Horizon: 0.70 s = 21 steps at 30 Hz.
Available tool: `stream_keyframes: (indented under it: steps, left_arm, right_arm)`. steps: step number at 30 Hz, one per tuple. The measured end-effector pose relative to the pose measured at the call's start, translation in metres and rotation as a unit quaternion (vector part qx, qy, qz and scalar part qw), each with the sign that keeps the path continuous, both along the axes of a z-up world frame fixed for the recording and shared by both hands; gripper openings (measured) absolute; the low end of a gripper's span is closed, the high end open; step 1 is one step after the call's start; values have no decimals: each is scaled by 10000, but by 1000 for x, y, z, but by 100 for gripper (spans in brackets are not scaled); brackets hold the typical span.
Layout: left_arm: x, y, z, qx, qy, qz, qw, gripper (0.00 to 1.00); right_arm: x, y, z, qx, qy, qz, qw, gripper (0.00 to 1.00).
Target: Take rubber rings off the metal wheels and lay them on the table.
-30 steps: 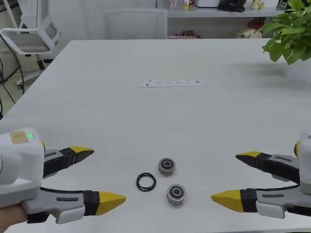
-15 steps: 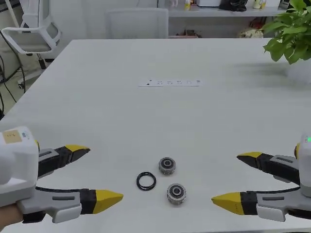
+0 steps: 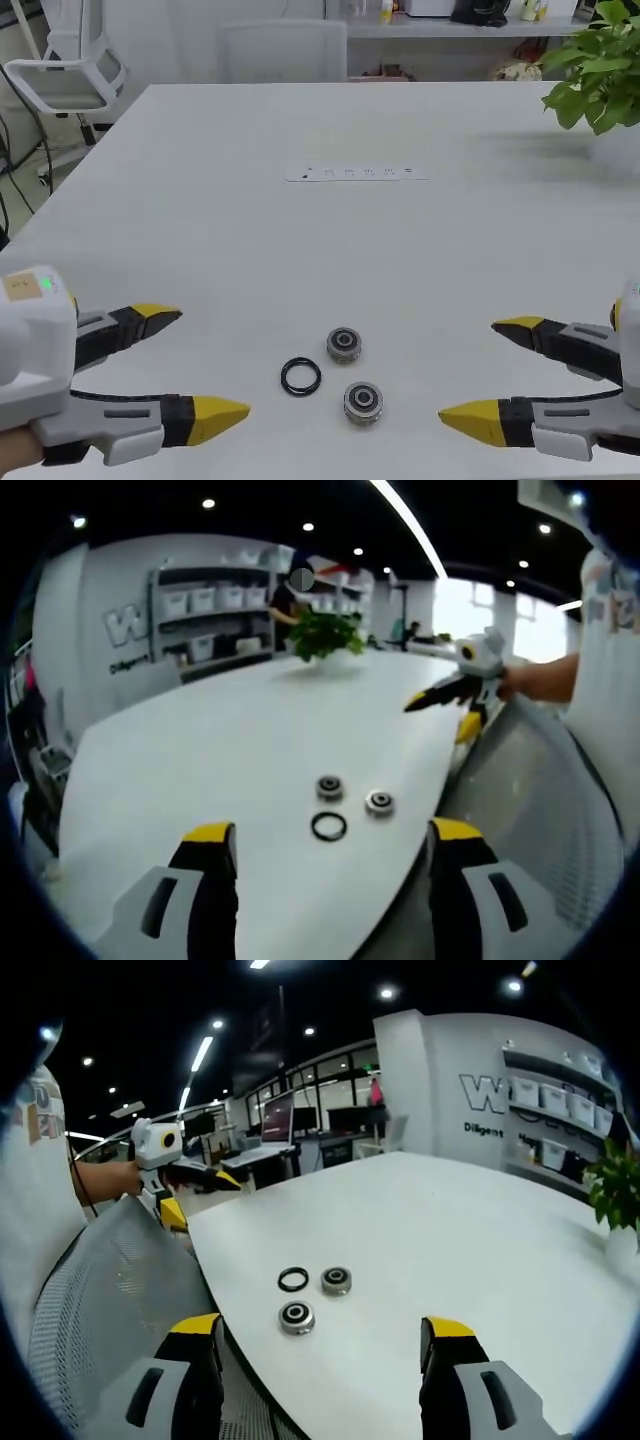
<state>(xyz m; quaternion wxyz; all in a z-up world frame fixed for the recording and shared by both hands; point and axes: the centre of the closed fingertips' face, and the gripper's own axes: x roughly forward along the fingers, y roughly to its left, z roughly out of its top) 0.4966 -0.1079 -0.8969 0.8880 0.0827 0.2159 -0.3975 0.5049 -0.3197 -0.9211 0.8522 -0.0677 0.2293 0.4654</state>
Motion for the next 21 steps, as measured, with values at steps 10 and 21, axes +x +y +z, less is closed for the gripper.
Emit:
stream_keyframes:
  steps: [10, 21]
  left_arm:
    - [-1, 0, -1, 23, 36, -13, 10000, 79]
    - [-2, 0, -3, 55, 70, -21, 10000, 79]
  right_arm:
    - [-2, 0, 0, 19, 25, -14, 10000, 80]
    - [-2, -1, -1, 13, 20, -6, 10000, 80]
